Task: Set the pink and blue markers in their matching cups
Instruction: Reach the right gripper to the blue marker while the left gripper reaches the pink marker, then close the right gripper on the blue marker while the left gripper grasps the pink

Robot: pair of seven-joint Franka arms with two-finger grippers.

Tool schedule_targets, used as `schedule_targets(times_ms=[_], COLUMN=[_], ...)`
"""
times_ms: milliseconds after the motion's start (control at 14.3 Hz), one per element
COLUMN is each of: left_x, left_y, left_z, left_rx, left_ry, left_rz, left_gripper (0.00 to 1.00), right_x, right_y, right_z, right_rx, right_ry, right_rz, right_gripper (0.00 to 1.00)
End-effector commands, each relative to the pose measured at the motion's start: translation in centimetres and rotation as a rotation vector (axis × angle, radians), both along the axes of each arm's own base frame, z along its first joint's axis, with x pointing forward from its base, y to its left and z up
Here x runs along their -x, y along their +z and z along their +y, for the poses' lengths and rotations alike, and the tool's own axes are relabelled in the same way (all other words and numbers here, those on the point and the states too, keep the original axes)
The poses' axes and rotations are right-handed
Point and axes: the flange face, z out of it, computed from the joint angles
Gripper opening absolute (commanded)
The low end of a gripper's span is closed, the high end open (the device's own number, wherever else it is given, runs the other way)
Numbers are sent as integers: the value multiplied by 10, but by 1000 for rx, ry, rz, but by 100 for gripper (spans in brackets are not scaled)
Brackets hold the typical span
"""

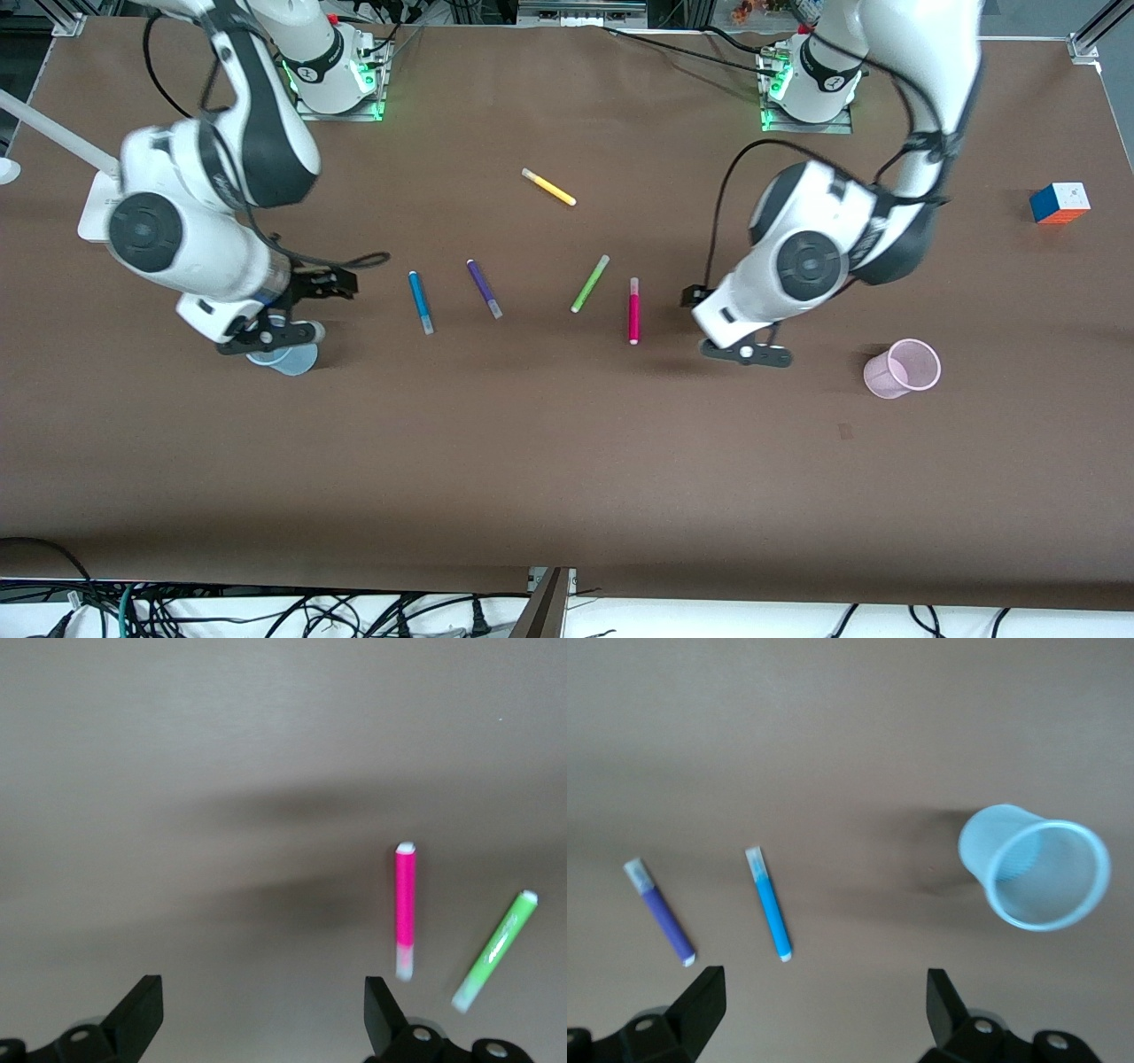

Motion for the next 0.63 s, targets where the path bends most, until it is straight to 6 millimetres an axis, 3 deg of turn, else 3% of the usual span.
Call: schedule_targets(times_ms=[0, 140, 420, 561], left_x=[28, 62, 96, 107], left_y=[-38, -68, -110, -134], left_z=[-32, -70, -103, -108], left_rx=[11, 15, -6, -26], left_ry=[20, 34, -7, -15], left_rz=[-38, -84, -58, -26], left_gripper=[100, 100, 100, 100], right_x=[23, 36, 70, 82], right_y=[-45, -79, -131, -155], right_z=[37, 54, 72, 79], right_rx=[4, 9, 9, 4], right_ry=[-37, -21, -46, -38], right_rz=[-24, -35, -86, -113], right_gripper=[100, 100, 100, 100])
